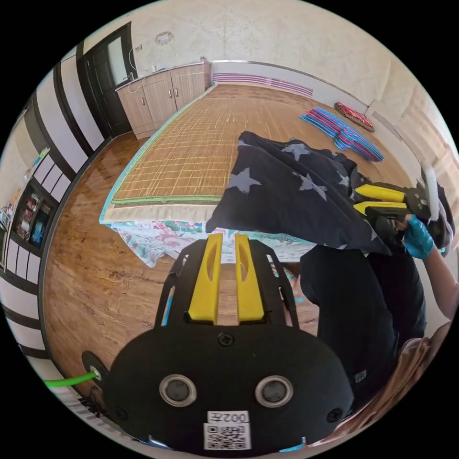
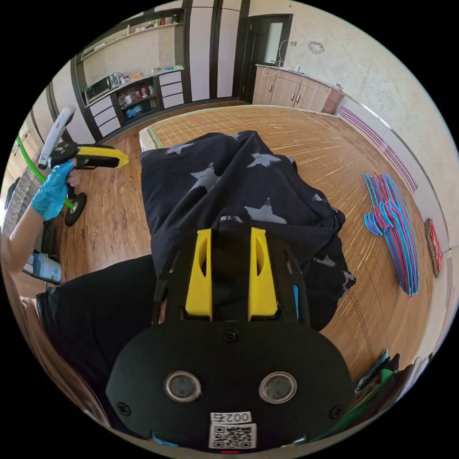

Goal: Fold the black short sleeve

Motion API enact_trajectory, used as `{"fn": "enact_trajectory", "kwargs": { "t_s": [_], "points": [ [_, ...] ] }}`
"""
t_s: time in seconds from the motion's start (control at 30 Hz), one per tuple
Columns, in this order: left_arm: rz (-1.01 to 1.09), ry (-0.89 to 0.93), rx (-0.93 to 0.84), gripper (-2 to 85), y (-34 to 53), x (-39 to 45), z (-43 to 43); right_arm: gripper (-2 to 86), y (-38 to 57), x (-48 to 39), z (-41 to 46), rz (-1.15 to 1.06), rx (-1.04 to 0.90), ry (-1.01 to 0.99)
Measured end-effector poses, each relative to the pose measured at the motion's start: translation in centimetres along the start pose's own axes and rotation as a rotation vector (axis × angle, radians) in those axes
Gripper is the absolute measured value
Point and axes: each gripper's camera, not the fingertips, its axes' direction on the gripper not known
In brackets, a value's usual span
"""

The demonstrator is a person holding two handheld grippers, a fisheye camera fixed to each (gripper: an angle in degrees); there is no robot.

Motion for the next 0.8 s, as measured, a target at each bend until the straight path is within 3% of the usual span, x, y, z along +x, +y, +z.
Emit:
{"fn": "enact_trajectory", "kwargs": {
  "t_s": [0.27,0.47,0.63,0.8],
  "points": [
    [0.303,0.265,0.039,3.4,-2.7,13.2,-1.4,2.1,4.2,3.5,-1.4,0.117,0.041,0.038],
    [0.445,0.455,0.037,7.7,-5.3,22.2,-0.4,-0.2,6.9,6.6,-4.2,0.164,0.128,-0.013],
    [0.360,0.373,0.012,11.9,-6.9,27.3,1.4,-0.5,8.8,9.1,-6.6,0.176,0.201,-0.025],
    [0.255,0.455,0.001,12.1,-7.9,30.9,2.1,-0.6,10.2,11.4,-8.1,0.194,0.256,0.005]
  ]
}}
